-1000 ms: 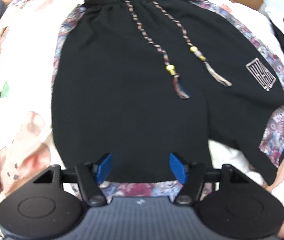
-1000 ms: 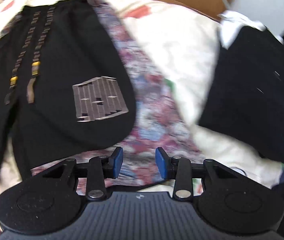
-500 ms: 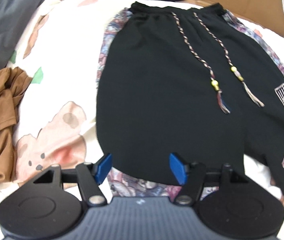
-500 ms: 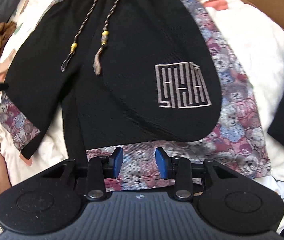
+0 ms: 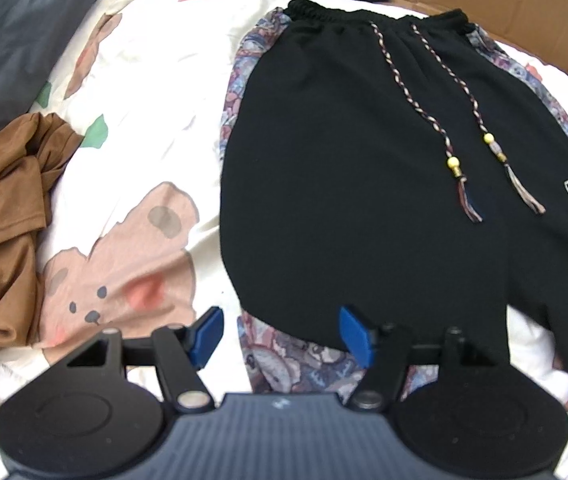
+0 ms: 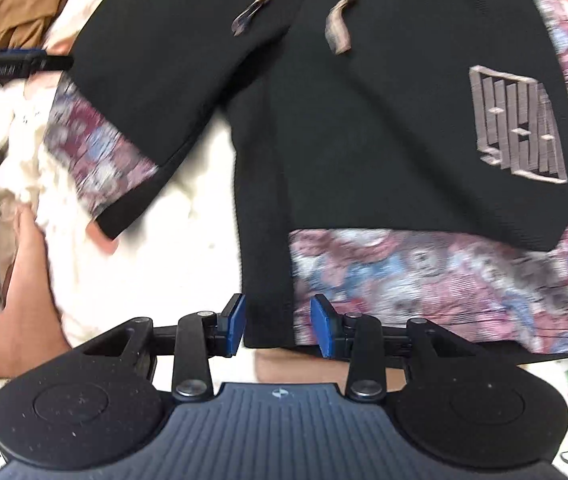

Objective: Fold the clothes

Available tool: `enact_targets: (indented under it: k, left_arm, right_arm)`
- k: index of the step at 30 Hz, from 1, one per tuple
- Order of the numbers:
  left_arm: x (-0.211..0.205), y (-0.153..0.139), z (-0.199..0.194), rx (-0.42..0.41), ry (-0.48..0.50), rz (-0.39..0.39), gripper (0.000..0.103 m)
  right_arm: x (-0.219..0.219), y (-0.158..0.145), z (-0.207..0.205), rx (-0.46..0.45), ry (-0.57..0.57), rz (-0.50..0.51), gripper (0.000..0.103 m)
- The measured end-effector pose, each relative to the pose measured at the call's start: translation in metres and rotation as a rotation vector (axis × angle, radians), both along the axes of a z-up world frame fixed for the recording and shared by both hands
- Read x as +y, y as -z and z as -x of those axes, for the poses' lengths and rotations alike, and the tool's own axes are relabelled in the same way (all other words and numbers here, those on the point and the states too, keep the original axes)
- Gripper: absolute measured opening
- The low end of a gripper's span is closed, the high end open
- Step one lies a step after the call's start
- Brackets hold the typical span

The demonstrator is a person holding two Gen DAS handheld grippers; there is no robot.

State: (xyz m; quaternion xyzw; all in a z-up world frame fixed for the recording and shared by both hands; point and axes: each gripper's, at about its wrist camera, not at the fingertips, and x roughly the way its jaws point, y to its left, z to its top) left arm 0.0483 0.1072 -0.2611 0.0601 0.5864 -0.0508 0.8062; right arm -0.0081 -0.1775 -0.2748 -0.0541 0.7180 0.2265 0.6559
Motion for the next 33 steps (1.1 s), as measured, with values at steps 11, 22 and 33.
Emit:
enact_targets:
  k: [11, 22, 33]
  left_arm:
    - [-0.004, 0.003, 0.002, 0.006, 0.023, -0.016, 0.067]
    - [-0.002, 0.003, 0.0, 0.006, 0.026, -0.023, 0.067]
    - [0.029, -0.011, -0.022, 0.012, 0.061, -0.057, 0.067]
  right_arm:
    - [0.016, 0.008, 0.017, -0.01, -0.113, 0.059, 0.006]
    - [0.01, 0.001, 0.018, 0.05, -0.058, -0.036, 0.024]
    - [-0.014, -0.033, -0.024, -0.049, 0.073, -0.132, 0.034]
